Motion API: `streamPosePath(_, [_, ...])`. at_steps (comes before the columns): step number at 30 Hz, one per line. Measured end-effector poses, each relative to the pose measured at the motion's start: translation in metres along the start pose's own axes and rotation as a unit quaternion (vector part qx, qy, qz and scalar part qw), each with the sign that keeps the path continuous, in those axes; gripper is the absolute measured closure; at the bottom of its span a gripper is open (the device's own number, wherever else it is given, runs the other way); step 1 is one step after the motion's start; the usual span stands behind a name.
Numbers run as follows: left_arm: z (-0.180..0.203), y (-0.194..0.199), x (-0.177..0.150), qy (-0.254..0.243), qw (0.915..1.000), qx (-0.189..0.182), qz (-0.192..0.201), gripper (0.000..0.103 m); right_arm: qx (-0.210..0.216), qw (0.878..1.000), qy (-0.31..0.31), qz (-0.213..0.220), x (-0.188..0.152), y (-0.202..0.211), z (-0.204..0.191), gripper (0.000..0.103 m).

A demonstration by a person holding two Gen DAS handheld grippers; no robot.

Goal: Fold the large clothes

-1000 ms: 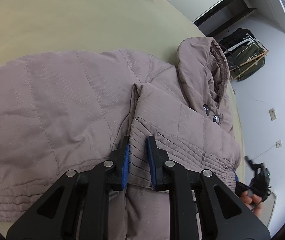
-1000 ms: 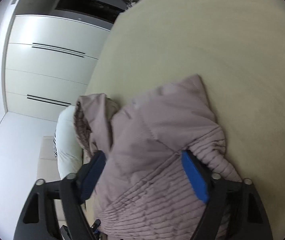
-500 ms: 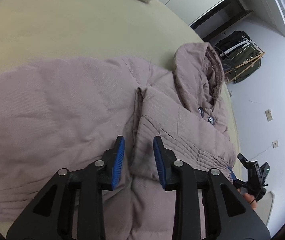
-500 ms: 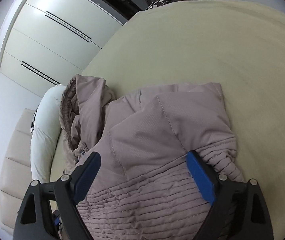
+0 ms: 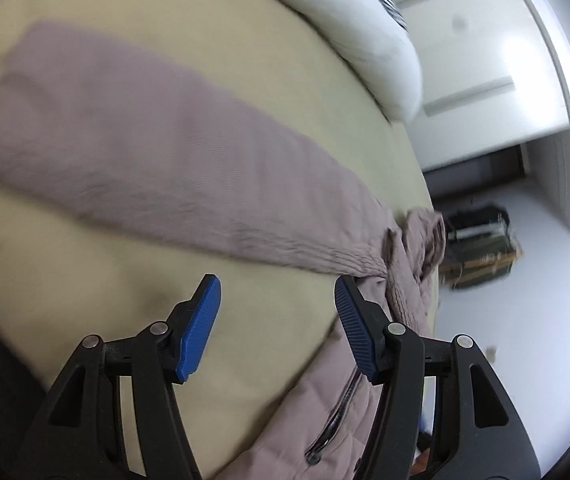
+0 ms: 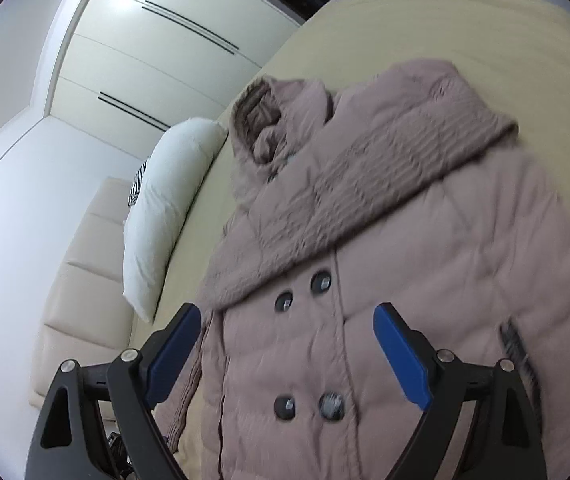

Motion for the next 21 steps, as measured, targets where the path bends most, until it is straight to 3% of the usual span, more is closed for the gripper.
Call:
streamPosePath(5, [-0.053, 0.013, 0.008, 0.103, 0.9938, 0.004, 0.043, 0.045, 0.008, 0.999, -0.025, -0.022, -0.033, 0.010, -0.008, 0.012])
streamPosePath(11, [-0.089, 0.000, 0.022, 0.257, 0.9613, -0.020, 0.097, 0.045, 0.011, 1.000, -0.013, -0.003, -0.033, 0.035, -0.017, 0.012])
streamPosePath(12, [-0.089, -0.002, 0.024, 0.265, 0.9586, -0.020, 0.103, 0.046, 0.011, 1.000, -0.016, 0.000, -0.032, 0.037, -0.017, 0.012])
streamPosePath(13, [-0.091, -0.004, 0.026, 0.269, 0.9572, -0.018, 0.106, 0.053, 0.011, 1.000, -0.019, 0.002, -0.032, 0.038, -0.016, 0.012])
streamPosePath(14, [-0.094, -0.004, 0.026, 0.277, 0.9547, -0.013, 0.108, 0.065, 0.010, 1.000, -0.022, 0.002, -0.032, 0.040, -0.014, 0.012])
streamPosePath(16, [-0.099, -0.006, 0.028, 0.291, 0.9501, -0.011, 0.112, 0.080, 0.008, 1.000, -0.023, 0.002, -0.033, 0.042, -0.010, 0.012])
streamPosePath(21, [-0.084, 0.003, 0.038, 0.245, 0.9613, 0.000, 0.125, 0.091, 0.005, 0.999, -0.032, -0.002, -0.038, 0.045, 0.003, 0.013])
Point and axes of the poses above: each gripper's, at about its wrist camera, not at the fingertips, and y roughly against the way its jaws point, z to its right, x to its top, the point moved 5 cm from there along -y, roughly the way its jaws point, and after that the axes turned 11 degrees about z, right-handed, at the moved point
